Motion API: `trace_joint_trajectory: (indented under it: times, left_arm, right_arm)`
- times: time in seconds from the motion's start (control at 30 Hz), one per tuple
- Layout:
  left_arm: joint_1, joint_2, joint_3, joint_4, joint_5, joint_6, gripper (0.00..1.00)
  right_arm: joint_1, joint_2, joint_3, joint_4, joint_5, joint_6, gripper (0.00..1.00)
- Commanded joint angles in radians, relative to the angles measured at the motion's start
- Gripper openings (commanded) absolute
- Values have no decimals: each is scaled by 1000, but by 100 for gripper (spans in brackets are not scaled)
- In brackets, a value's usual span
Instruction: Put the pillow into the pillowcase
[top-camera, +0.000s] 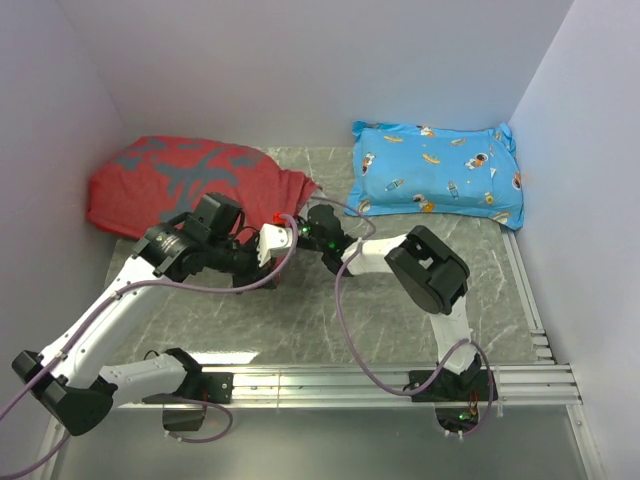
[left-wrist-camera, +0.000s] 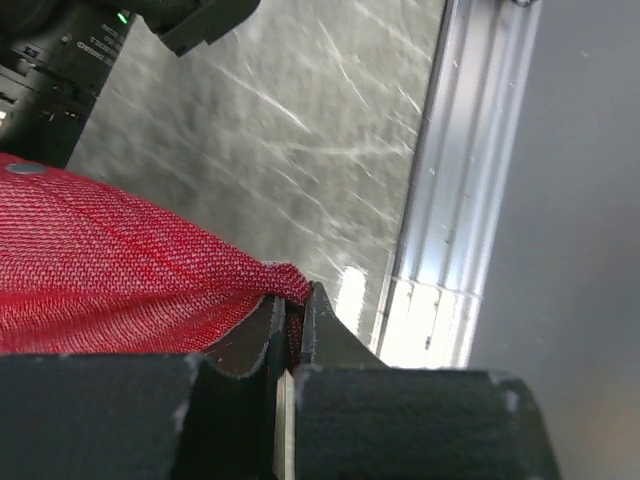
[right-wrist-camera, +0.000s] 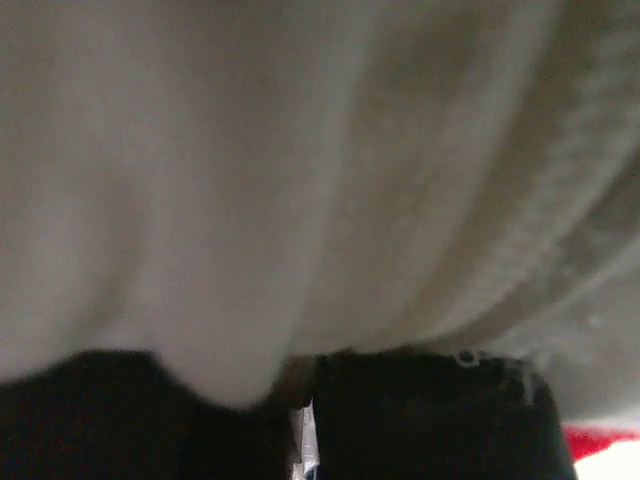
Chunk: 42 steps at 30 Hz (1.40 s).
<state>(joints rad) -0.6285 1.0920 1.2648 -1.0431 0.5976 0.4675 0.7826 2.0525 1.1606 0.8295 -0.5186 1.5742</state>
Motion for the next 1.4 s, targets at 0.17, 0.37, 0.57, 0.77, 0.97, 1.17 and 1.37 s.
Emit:
trace_joint_trajectory:
  times: [0.17, 0.37, 0.57, 0.77, 0.97, 1.17, 1.37]
  left_arm:
    - [196, -81, -7, -41, 278, -44, 0]
    - [349, -69, 4, -115, 298, 46, 0]
    - [475, -47, 8, -207, 324, 150, 0]
    - [550, -41, 2, -276, 312, 223, 0]
    - [650, -27, 2, -331, 262, 289, 0]
    - [745, -9, 11, -298, 126, 296, 0]
    - [816, 77, 57, -210, 126, 204, 0]
  right_arm:
    - [-2, -150, -128, -153, -46, -297, 55]
    - [-121, -285, -235, -567, -280, -704, 62]
    - [-151, -359, -193, -1224, -359, -1425, 68]
    - [-251, -339, 66, -1684, -247, -1856, 61]
    - [-489, -315, 246, -1407, 29, -1830, 59]
    - [-503, -54, 544, -1267, 117, -1916, 61]
    - [-415, 193, 825, -1332, 149, -2017, 61]
